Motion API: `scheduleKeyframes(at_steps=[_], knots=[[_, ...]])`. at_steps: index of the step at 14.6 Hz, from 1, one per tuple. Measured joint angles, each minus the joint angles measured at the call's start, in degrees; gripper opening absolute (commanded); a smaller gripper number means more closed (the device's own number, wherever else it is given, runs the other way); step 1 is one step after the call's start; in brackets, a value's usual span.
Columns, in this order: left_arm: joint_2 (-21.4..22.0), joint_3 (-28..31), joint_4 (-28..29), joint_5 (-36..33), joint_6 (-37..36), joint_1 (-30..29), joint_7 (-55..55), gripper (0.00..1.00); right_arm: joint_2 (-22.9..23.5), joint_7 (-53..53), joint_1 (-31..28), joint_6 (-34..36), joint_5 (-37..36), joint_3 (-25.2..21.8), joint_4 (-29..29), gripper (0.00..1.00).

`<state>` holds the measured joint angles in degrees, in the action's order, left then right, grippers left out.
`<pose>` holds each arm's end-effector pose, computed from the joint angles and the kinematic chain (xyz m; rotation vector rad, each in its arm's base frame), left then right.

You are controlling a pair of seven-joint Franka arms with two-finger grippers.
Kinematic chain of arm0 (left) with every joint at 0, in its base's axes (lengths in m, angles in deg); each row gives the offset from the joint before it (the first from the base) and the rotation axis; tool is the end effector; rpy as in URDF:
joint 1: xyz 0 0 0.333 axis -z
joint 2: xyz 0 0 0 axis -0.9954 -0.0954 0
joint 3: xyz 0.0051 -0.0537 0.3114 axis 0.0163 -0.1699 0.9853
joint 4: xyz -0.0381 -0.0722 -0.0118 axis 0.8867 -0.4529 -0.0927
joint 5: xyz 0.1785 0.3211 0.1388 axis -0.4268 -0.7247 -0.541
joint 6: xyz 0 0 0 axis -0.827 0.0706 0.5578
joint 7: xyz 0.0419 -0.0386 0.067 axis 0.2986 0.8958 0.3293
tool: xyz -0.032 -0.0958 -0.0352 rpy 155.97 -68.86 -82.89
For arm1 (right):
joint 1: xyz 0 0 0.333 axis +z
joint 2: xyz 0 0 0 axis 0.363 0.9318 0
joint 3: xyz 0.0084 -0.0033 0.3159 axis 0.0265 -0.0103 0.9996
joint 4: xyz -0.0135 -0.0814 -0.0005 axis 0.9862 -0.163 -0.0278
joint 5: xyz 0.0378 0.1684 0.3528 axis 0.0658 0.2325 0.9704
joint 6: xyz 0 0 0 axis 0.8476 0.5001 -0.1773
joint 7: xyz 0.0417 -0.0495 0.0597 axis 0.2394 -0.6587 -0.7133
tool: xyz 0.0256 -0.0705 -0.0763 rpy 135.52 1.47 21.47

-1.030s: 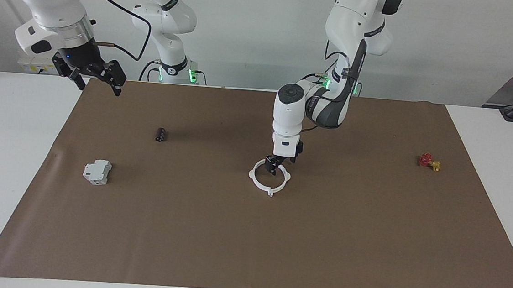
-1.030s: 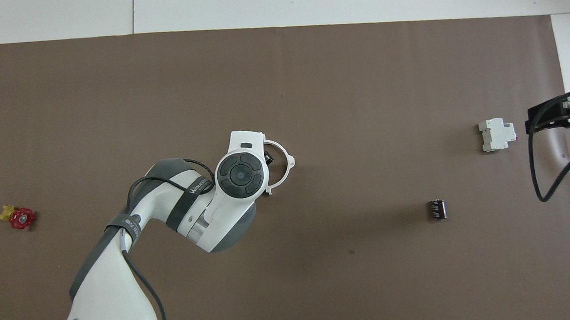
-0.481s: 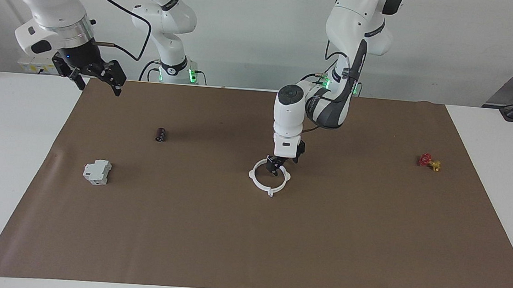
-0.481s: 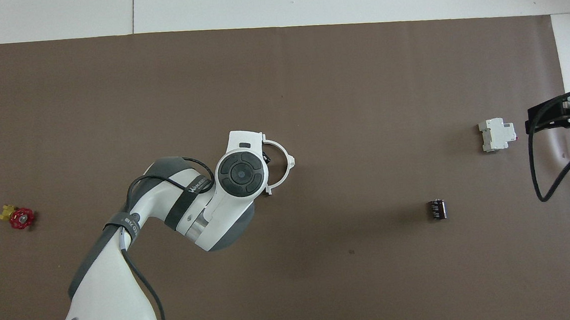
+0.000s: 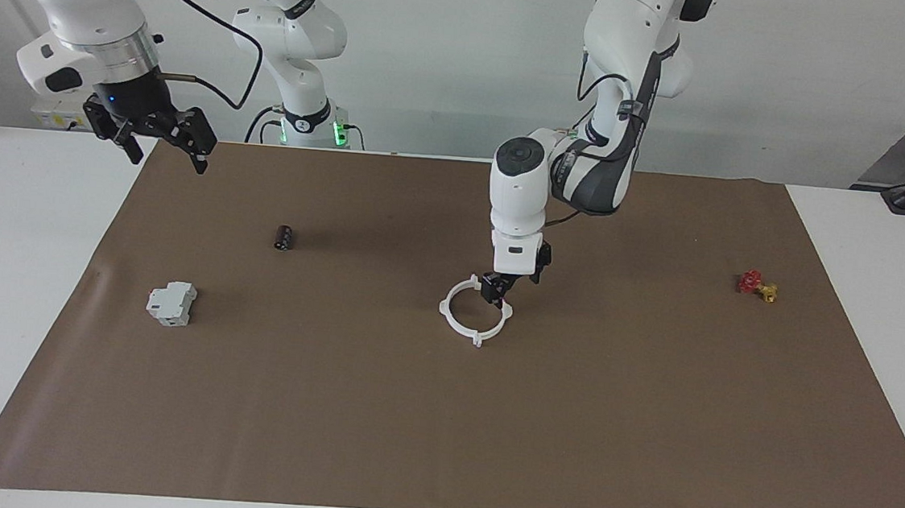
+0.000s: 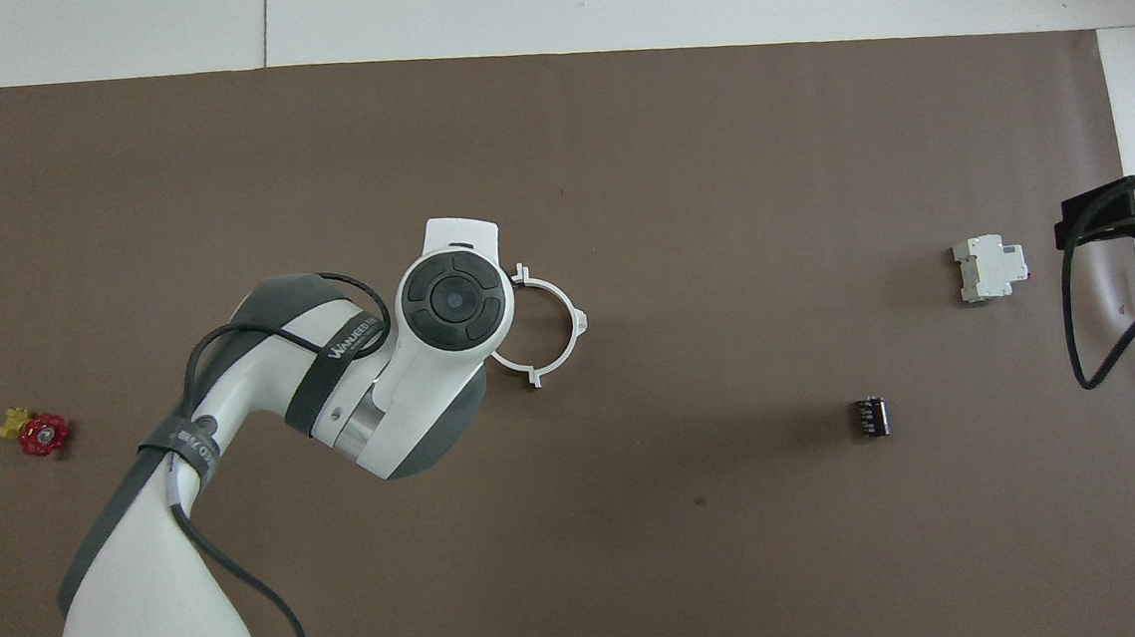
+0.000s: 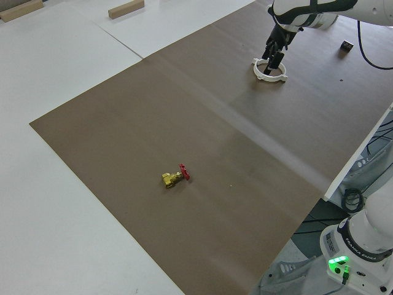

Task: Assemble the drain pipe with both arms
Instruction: 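Open the left gripper and withdraw it from the joined ring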

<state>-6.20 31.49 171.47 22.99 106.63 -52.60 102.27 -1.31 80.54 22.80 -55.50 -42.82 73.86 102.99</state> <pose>0.5291 -0.3372 0.3762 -2.9154 -0.9203 -0.2420 0.5548 -0.0306 0.6309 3.0982 -0.1584 0.0101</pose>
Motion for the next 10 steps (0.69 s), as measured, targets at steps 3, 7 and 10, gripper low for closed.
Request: scheduleKeyframes(at_steps=[3,7,10], knots=[[6.0,0.1,-1.0,0.3,-8.2,-2.9,-7.2,1.0,0.0,-2.3,-1.4,0.0,0.0,-0.1,0.2,1.0],[13.9,0.6,-5.2,3.7,-22.0,-10.5,-27.6,1.0,0.0,-3.0,-1.2,2.0,0.0,0.4,0.3,1.0],[19.4,1.2,-8.7,7.0,-29.9,-22.8,-48.2,1.0,0.0,-3.0,-1.1,2.7,0.0,0.7,0.3,1.0]])
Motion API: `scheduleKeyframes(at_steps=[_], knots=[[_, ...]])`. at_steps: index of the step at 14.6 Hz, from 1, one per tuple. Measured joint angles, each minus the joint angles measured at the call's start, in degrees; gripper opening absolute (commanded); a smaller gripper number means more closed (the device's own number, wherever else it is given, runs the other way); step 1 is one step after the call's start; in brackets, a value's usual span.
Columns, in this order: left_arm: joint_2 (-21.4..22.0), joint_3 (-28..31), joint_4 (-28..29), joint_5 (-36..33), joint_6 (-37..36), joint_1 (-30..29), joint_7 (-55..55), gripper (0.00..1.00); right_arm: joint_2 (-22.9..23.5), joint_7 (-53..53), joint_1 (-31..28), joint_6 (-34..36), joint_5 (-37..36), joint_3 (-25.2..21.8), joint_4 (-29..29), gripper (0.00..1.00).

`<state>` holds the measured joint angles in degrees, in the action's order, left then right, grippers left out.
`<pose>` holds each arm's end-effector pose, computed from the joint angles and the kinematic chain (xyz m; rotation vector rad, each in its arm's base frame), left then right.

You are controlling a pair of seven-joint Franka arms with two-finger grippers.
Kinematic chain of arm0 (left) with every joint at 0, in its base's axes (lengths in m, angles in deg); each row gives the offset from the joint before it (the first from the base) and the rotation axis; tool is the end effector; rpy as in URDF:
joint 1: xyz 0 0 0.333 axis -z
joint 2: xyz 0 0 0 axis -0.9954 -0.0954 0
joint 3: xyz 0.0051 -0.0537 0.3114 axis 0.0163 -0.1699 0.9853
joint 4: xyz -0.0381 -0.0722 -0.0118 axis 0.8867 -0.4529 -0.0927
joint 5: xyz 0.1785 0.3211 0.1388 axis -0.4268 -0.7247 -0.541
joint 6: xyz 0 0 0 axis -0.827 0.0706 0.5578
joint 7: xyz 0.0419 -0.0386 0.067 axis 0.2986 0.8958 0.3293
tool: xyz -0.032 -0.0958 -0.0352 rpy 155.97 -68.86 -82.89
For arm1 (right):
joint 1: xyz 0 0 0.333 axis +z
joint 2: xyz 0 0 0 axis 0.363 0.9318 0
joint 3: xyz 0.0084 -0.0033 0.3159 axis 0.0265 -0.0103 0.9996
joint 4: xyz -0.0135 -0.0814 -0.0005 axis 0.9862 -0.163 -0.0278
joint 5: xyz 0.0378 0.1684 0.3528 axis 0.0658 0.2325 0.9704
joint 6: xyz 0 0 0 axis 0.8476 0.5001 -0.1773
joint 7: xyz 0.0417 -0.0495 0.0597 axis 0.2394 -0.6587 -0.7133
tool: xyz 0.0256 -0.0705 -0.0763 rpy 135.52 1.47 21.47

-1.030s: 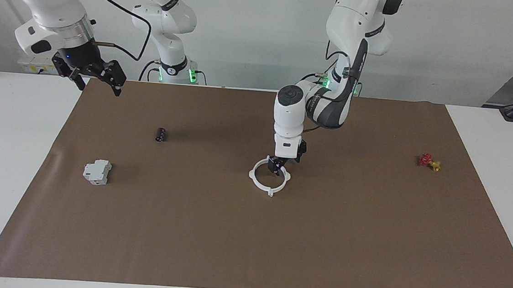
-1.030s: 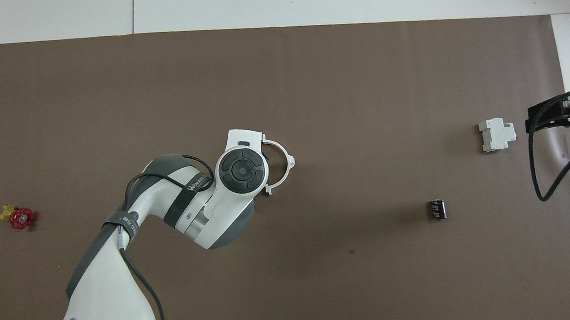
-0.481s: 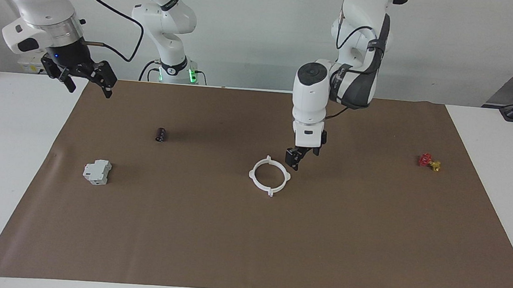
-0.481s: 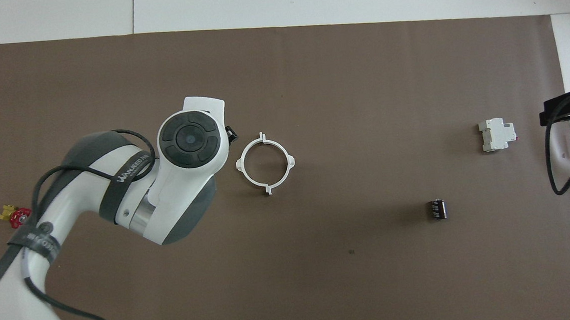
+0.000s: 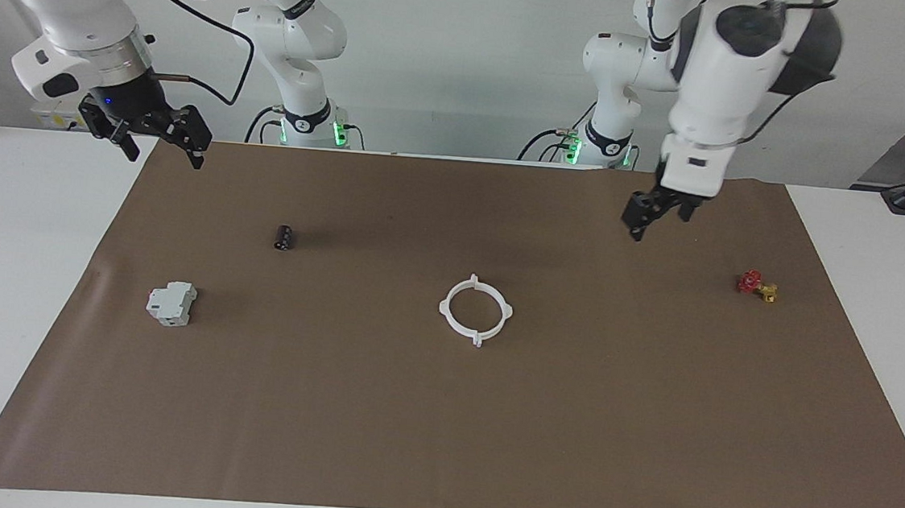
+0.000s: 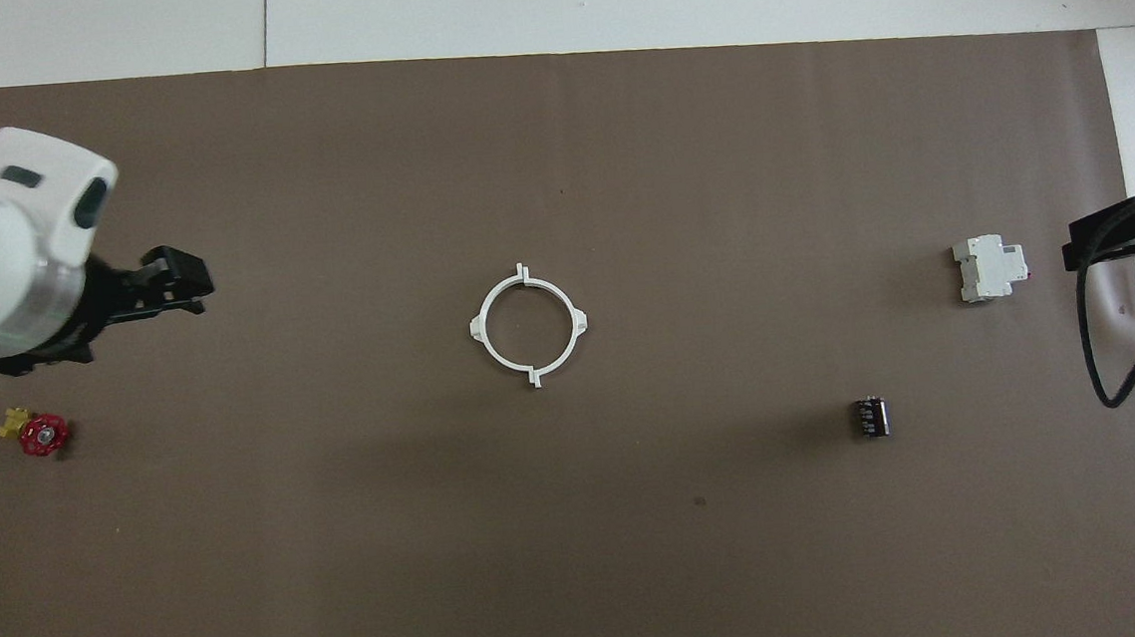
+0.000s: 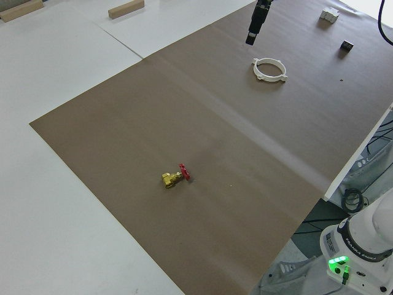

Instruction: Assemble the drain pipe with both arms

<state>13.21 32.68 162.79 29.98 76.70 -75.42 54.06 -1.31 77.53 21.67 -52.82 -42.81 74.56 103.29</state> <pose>0.5348 -0.0788 0.6019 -3.0203 -0.4539 -0.0421 0.5494 -0.0346 0.6244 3.1016 -0.0899 -0.0724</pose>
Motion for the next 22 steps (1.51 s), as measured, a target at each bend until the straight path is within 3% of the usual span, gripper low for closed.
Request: scheduleKeyframes(at_steps=[3,7,14,18,22], knots=[[3.0,0.5,-2.6,0.7,-6.2,-9.4,-15.9,1.0,0.0,0.0,0.0,0.0,0.0,0.0,0.0,1.0],[3.5,0.5,-2.7,0.7,-7.9,-13.2,-28.4,1.0,0.0,0.0,0.0,0.1,0.1,0.2,0.0,1.0],[3.5,0.2,-1.6,1.0,-9.9,-13.4,-33.8,1.0,0.0,0.0,0.1,0.1,0.1,0.2,0.0,1.0],[2.7,5.7,-1.1,4.5,-10.6,-8.7,-34.0,1.0,-0.1,0.0,0.1,0.1,0.1,0.2,0.0,1.0],[2.7,6.5,-2.7,5.2,-11.1,-7.8,-34.3,1.0,-0.1,0.0,0.1,0.1,0.1,0.2,0.0,1.0]])
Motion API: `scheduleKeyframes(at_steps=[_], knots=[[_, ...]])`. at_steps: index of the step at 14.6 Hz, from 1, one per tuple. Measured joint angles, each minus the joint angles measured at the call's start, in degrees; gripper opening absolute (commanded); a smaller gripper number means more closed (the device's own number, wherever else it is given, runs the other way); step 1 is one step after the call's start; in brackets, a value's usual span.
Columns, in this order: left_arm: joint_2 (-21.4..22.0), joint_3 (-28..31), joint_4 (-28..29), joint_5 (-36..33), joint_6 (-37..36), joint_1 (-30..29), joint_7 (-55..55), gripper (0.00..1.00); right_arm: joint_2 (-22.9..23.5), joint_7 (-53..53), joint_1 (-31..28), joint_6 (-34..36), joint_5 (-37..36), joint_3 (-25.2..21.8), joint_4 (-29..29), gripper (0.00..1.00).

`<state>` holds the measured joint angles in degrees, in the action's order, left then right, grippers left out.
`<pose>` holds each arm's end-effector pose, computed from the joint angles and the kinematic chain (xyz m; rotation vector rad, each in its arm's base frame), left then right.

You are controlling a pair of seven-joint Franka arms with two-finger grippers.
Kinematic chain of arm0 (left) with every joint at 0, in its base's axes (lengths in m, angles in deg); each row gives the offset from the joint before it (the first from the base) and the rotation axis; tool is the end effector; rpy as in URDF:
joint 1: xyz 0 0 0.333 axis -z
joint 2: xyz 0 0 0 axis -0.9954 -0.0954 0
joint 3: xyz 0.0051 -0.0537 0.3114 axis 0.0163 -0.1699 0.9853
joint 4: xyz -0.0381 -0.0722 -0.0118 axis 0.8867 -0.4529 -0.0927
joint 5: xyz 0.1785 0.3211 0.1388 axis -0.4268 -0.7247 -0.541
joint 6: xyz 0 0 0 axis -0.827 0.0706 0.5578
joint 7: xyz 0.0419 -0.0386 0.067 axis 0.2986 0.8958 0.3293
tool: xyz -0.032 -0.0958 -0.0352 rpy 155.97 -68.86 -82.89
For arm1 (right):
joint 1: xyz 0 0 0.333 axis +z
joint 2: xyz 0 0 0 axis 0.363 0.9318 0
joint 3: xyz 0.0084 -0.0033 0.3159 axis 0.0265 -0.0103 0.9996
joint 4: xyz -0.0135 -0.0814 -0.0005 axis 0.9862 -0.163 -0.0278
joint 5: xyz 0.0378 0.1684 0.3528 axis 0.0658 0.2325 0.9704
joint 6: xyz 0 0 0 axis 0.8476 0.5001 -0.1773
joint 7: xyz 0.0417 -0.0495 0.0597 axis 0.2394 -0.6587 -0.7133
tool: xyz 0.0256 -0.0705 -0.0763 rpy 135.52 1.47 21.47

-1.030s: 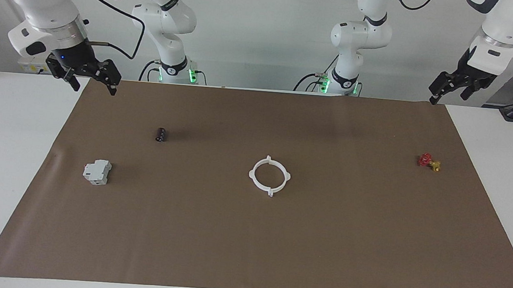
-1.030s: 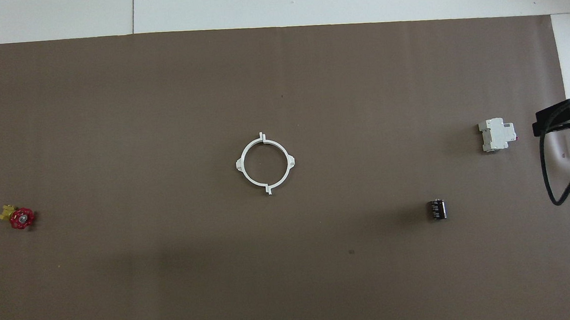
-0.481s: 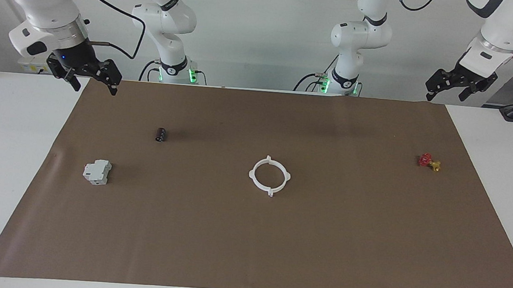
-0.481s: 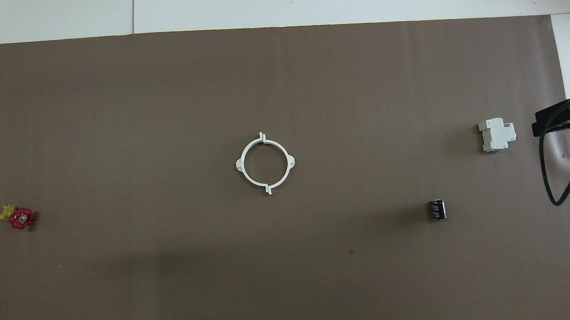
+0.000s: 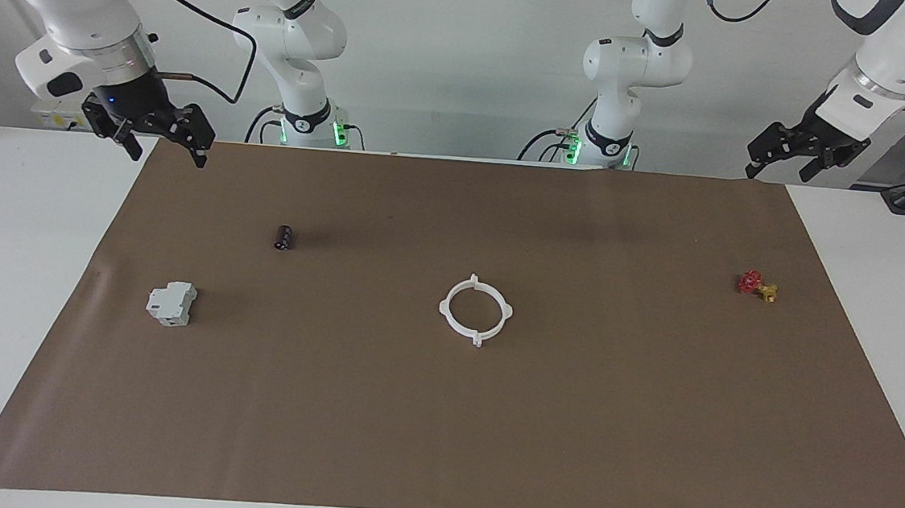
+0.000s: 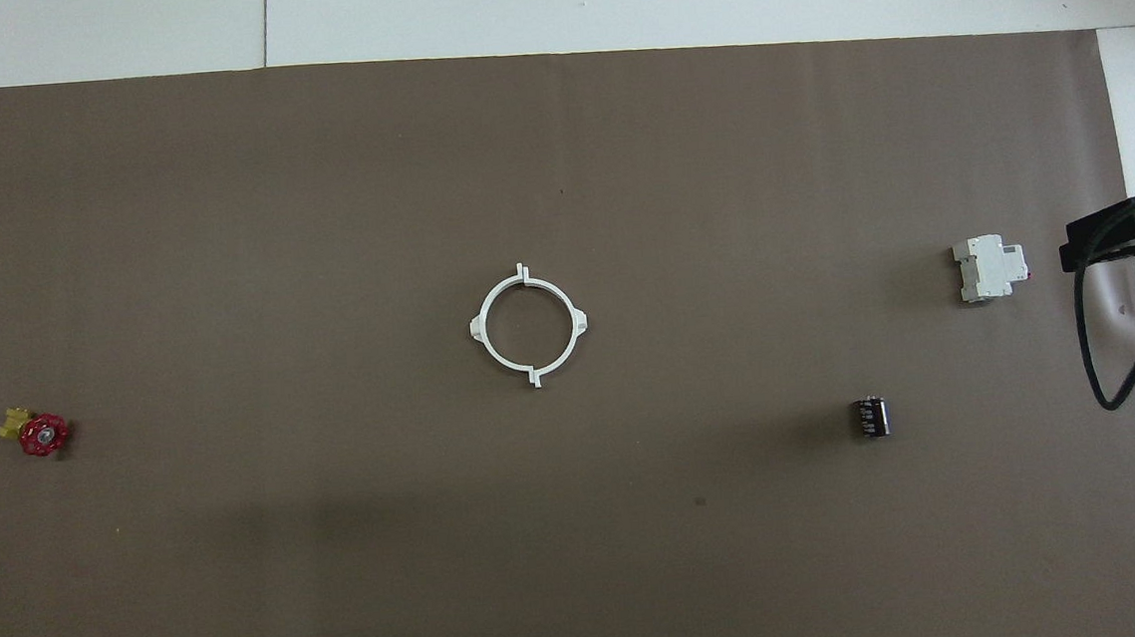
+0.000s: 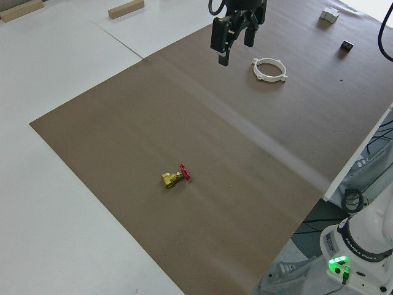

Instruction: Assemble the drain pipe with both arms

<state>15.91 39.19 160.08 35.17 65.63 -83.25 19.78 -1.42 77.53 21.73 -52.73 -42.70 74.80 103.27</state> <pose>0.5053 0.0473 0.6321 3.1155 -0.0692 -0.1536 0.5488 -0.0315 0.6255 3.1037 -0.0819 -0.0711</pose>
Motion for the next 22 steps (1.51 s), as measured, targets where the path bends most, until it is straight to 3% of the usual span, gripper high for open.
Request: scheduleKeyframes(at_steps=[6,12,22], knots=[[0.0,-0.2,-0.2,-2.2,0.8,0.2,-0.7,1.0,0.0,0.0,0.0,0.0,0.0,0.0,0.0,1.0],[0.0,-8.3,-0.2,-3.4,2.3,1.5,0.6,1.0,0.0,0.0,0.0,0.0,0.0,0.0,0.0,1.0],[0.0,-6.1,-0.3,-2.0,3.4,1.4,3.7,1.0,0.0,0.0,0.0,0.0,0.0,0.0,0.0,1.0]])
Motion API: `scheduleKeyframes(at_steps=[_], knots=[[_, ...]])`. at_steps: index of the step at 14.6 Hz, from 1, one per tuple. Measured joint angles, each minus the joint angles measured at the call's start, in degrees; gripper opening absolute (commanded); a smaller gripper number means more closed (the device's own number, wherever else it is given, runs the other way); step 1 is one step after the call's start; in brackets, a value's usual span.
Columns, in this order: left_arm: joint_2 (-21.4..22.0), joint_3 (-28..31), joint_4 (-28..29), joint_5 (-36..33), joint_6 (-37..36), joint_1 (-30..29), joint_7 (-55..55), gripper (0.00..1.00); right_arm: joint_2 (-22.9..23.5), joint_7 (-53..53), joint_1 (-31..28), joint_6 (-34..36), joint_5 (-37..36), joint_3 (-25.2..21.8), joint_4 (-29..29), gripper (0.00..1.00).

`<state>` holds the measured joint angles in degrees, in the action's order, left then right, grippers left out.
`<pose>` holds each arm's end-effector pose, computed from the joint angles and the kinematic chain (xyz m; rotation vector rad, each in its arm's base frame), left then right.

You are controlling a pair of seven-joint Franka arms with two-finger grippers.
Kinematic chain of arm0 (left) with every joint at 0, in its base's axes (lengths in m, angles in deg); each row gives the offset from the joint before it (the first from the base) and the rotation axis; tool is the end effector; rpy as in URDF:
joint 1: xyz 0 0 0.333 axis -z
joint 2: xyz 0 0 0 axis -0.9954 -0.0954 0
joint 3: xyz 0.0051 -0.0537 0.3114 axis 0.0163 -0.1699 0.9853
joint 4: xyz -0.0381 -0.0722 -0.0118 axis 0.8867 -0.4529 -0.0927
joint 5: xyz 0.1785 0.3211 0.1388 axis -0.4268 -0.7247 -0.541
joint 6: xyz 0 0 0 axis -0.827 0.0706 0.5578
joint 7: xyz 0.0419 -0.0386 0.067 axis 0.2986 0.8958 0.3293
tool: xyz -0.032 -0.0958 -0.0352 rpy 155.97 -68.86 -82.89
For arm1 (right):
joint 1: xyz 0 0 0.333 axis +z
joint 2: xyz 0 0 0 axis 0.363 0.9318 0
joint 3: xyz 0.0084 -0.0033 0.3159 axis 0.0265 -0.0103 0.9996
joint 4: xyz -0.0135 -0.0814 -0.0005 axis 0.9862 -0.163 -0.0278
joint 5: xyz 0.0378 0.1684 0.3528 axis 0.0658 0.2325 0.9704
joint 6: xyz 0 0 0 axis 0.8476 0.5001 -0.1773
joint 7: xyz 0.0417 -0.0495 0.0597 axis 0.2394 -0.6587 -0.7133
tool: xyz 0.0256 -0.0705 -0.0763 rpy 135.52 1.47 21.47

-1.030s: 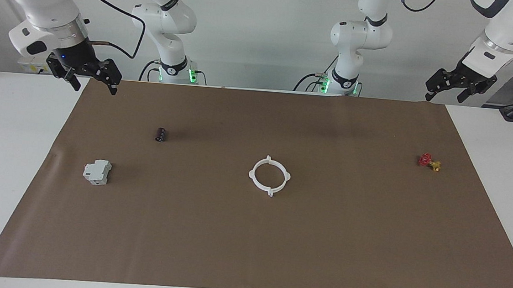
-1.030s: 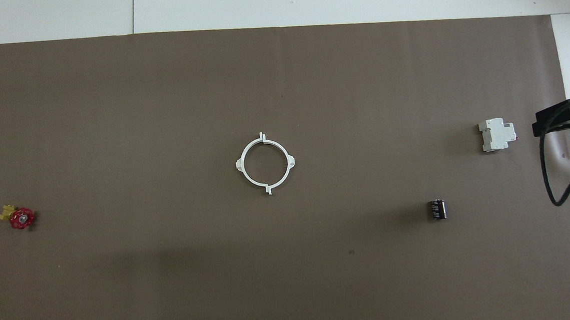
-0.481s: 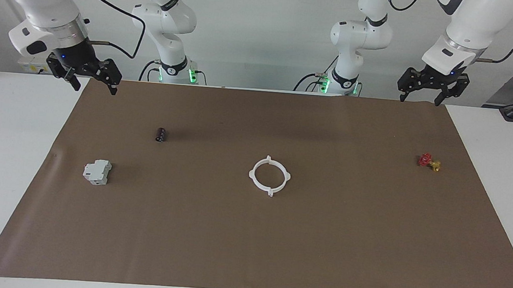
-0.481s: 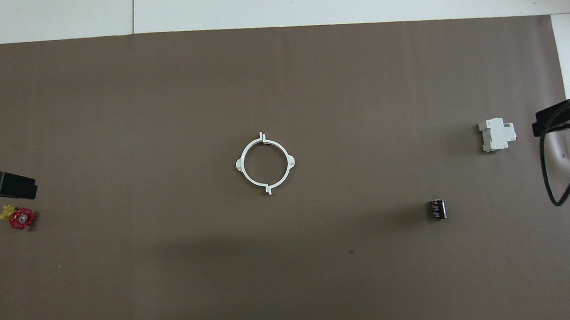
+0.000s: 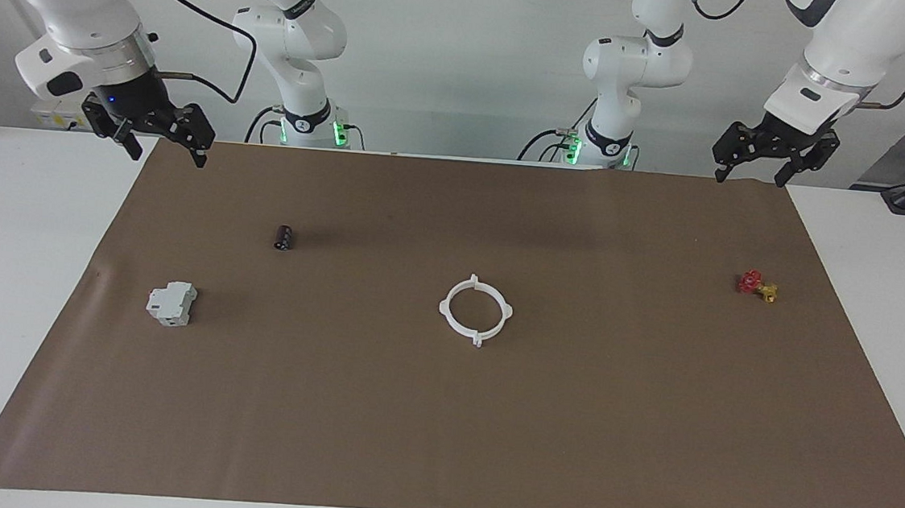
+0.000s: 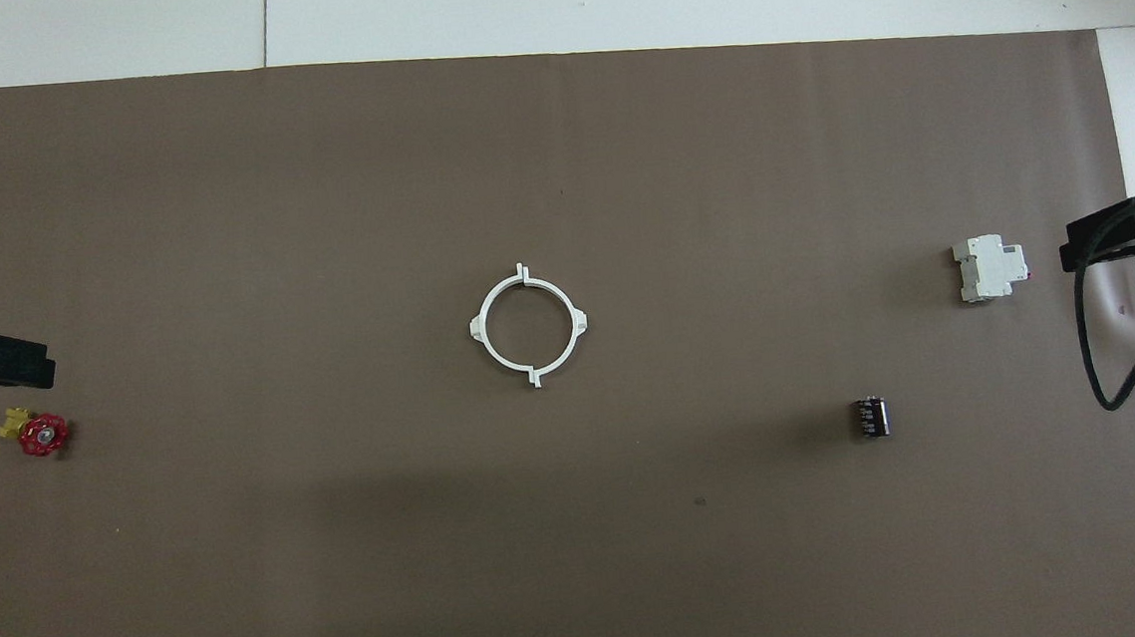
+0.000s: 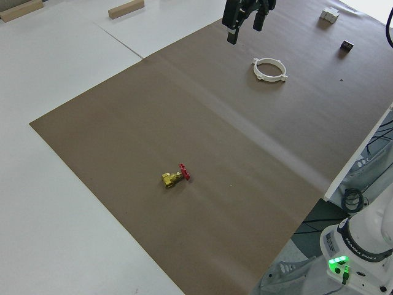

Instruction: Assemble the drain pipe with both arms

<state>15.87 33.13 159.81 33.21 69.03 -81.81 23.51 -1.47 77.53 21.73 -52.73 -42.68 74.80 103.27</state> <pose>0.5140 -0.0185 0.6391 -3.1024 0.1669 0.0569 0.5486 -0.0315 0.6260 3.1041 -0.0819 -0.0698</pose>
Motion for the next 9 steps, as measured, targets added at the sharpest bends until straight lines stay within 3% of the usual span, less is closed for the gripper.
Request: scheduleKeyframes(at_steps=[9], knots=[[-0.6,0.1,-0.1,0.1,0.0,0.0,0.5,1.0,0.0,0.0,0.0,0.0,0.0,0.0,0.0,1.0]])
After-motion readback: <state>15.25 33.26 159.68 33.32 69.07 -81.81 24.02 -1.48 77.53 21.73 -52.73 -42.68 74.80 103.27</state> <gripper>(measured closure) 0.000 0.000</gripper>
